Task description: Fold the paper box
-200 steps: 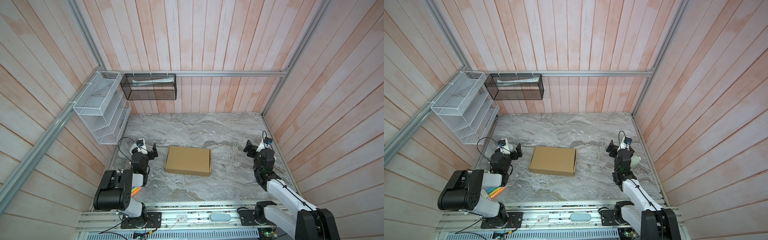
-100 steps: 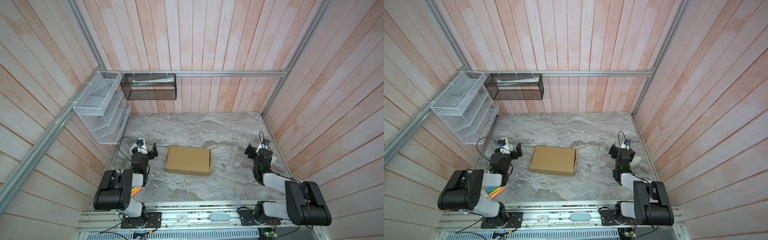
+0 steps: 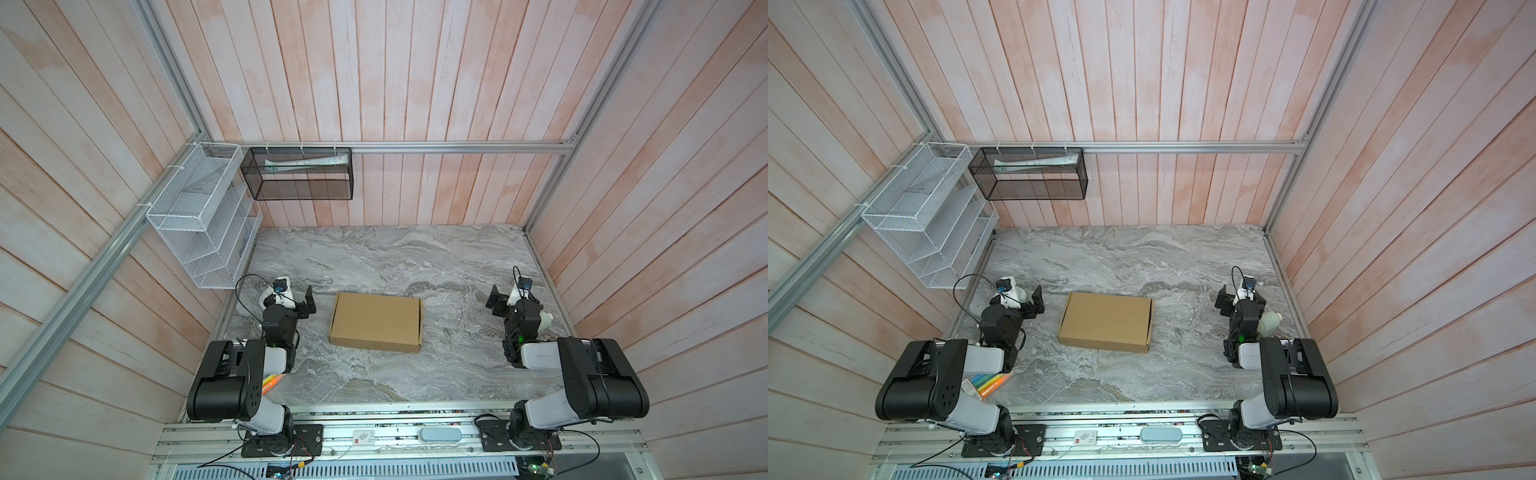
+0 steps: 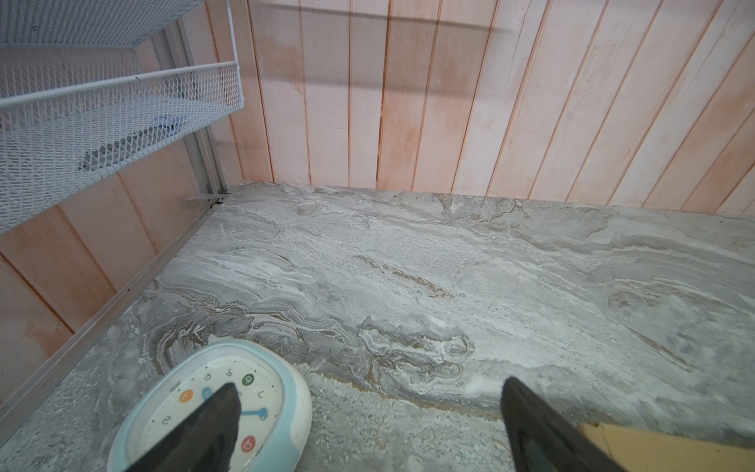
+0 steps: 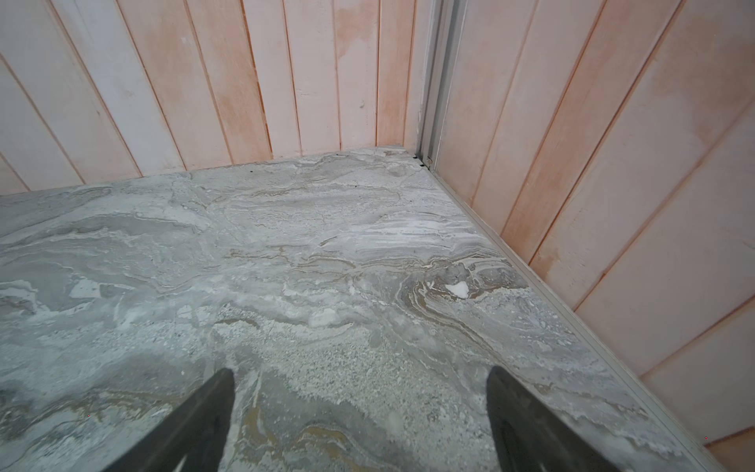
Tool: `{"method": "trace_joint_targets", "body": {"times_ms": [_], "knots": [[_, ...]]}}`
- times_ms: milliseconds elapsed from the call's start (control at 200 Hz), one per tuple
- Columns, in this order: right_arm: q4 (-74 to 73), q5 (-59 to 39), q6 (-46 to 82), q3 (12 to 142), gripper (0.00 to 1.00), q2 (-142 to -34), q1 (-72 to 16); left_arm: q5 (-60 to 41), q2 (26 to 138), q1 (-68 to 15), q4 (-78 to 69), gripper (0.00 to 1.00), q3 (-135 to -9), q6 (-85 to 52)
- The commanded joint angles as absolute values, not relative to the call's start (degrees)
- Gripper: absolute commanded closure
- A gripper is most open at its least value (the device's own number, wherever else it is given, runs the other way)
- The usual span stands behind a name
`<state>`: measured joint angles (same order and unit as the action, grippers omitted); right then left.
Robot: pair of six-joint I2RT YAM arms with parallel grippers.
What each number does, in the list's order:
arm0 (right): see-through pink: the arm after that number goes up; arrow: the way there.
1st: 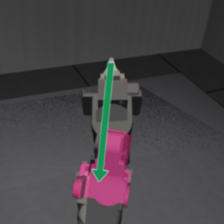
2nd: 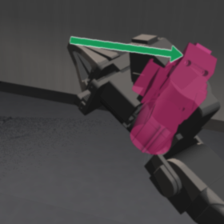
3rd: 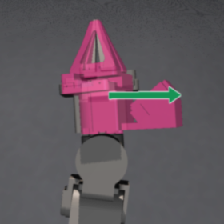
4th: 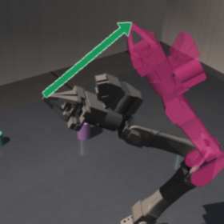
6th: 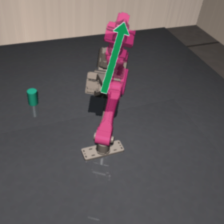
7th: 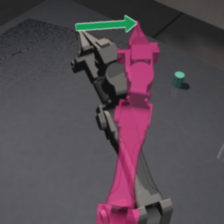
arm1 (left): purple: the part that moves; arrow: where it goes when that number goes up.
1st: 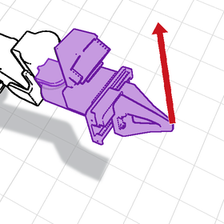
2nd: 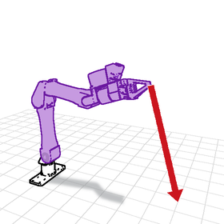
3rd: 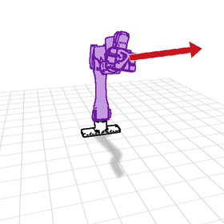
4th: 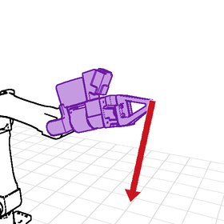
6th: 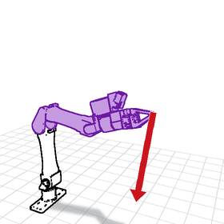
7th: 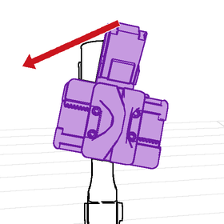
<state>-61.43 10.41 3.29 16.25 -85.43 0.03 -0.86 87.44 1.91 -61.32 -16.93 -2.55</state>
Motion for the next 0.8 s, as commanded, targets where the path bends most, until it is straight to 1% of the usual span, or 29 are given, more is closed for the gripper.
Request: {"method": "trace_joint_targets", "body": {"times_ms": [0,180,335,795], "knots": [[-67.5,5.1,0.8,14.7,0.04,-86.2,0.4,-0.6,87.9,1.8,-62.2,0.00,-16.9,-1.8],[-69.8,0.4,-0.7,13.6,0.03,-86.8,0.7,-0.6,88.0,1.8,-62.2,0.00,-16.9,-1.8],[-69.2,-5.7,0.6,13.9,0.02,-86.9,3.5,-0.5,87.9,1.8,-62.2,0.00,-16.9,-1.8],[-68.9,-5.4,0.2,13.8,0.02,-86.7,3.4,-0.4,87.9,1.8,-62.2,0.00,-16.9,-1.6]]}}
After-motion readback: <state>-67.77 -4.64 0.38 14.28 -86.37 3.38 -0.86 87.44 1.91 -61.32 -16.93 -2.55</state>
